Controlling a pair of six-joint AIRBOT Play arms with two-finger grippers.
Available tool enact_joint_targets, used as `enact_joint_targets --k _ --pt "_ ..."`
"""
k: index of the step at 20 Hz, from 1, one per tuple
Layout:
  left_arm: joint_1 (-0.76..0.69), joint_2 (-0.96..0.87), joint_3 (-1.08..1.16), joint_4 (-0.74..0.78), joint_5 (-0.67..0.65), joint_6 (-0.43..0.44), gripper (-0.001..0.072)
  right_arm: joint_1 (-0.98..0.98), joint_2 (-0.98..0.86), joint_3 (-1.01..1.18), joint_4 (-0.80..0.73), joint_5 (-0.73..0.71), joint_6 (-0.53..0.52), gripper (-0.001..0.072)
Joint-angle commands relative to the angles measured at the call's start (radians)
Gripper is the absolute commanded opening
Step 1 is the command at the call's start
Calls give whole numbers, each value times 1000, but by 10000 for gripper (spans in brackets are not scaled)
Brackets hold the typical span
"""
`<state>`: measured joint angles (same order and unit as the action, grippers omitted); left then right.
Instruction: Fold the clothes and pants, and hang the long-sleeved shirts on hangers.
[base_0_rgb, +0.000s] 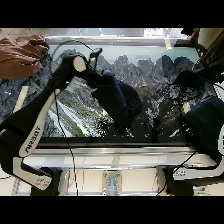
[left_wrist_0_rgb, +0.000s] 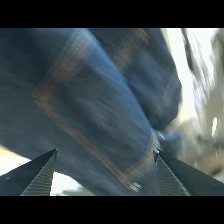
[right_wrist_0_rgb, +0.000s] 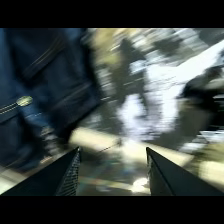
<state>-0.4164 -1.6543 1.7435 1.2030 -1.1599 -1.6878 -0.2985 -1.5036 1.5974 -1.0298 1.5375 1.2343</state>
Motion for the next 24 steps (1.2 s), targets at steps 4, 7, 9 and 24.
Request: enact_joint_targets --k 4,7,9,24 --pt "182 -4 -76 8 -40 -46 708 122 18 -477 320 -148 -166 449" --pt "206 -3 -140 8 43 -83 707 226 119 -741 448 -296 -237 449" --pt "226 -2 -170 9 47 -82 646 300 186 -864 491 -360 -242 449" --pt "224 -132 -414 -451 484 -193 533 617 426 -949 459 -642 -17 448"
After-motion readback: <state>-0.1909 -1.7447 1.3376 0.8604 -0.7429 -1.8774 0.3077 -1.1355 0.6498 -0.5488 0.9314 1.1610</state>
